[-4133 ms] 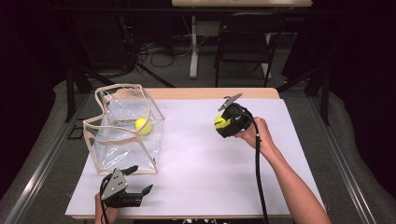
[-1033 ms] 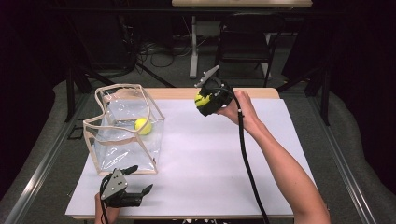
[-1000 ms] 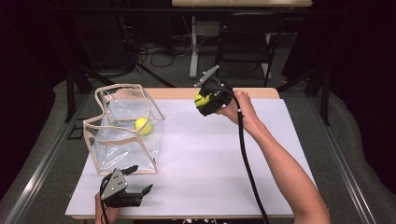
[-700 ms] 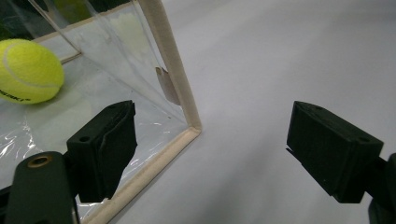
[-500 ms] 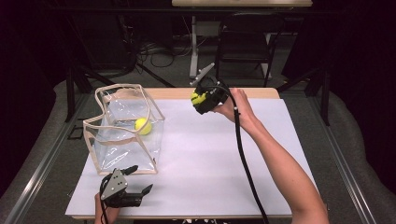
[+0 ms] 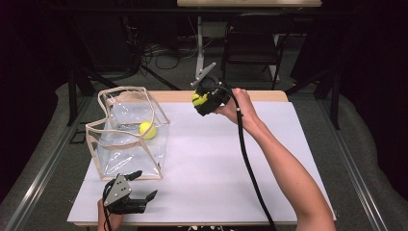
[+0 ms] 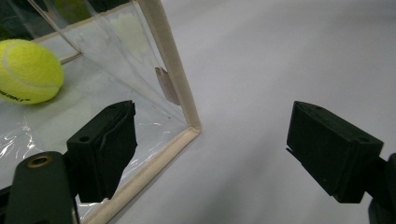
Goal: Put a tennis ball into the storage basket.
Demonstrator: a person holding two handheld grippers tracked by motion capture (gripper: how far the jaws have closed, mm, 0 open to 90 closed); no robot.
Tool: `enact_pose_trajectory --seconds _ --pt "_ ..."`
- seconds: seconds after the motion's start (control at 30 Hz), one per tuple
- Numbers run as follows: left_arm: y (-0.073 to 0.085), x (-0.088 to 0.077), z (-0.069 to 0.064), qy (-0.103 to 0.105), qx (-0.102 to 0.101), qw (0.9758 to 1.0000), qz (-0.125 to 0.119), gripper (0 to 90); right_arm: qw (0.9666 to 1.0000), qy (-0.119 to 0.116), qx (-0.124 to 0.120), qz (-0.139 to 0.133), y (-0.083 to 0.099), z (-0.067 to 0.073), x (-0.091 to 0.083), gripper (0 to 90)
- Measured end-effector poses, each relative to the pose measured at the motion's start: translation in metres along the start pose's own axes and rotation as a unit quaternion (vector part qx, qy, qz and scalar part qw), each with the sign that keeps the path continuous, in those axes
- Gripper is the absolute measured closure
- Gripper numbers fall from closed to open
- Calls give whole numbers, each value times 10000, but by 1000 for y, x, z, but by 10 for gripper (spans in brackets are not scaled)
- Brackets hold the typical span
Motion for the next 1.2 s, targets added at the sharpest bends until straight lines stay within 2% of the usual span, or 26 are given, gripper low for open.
enact_pose_trajectory --seconds 1.2 --pt "0 -1 0 -6 -5 10000 -12 159 9996 -112 -199 -166 -38 13 6 266"
Point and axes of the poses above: each handheld gripper's, and its own axes: x roughly forward along the jaws, y roughly out of its underside, z roughly to its left, the point moved 1 cm from there along x, roughly forward along the jaws, and after that the axes turned 5 degrees about y, right-handed, at the moved point
